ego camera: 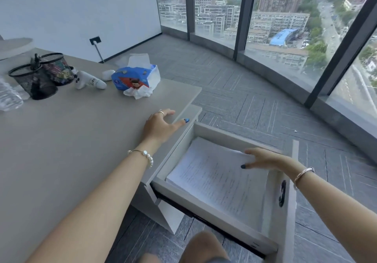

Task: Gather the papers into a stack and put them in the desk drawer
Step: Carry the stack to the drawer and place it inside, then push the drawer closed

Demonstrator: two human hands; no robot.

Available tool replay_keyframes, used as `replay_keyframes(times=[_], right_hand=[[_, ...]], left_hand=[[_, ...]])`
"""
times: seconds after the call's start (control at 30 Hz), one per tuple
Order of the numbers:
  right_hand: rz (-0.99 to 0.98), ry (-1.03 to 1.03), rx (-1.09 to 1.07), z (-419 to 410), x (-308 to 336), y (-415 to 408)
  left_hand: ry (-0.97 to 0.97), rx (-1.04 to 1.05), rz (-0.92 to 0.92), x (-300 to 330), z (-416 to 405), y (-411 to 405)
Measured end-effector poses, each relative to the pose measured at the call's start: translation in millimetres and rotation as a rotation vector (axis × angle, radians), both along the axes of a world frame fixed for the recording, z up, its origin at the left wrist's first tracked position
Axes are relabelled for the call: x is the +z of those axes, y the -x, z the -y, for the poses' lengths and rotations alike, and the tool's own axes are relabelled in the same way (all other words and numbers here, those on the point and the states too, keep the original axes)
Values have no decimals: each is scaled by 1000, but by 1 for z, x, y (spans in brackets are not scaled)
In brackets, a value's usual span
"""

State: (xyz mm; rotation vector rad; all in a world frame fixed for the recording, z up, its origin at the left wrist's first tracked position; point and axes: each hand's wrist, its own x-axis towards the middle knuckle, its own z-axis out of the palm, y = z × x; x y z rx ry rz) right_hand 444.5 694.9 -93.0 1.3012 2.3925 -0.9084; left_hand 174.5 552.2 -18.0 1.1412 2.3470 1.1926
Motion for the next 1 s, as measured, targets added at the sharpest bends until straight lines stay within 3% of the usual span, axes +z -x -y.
replay_keyframes(times=[0.17,0.23,0.4,0.53,0.73,0.9,1.0], right_hand=[[29,-183,9,14,-33,2],[-59,-281,-8,20,-31,-3],[-364,-187,4,43,-15,-25],[-474,-253,-41,65,-2,-52],[-344,-414,-101,84,-5,-100],[-390,-259,-247,99,-15,-114],[-391,-289,-252,100,-15,-108]], left_hand=[[-9,-1,59,0,1,-1],[-18,-3,67,0,1,-1],[-30,-3,96,2,5,-3],[-16,-13,96,4,6,-7],[-8,-20,81,7,9,-10],[-9,-23,77,8,11,-13],[-9,-25,70,7,10,-14]])
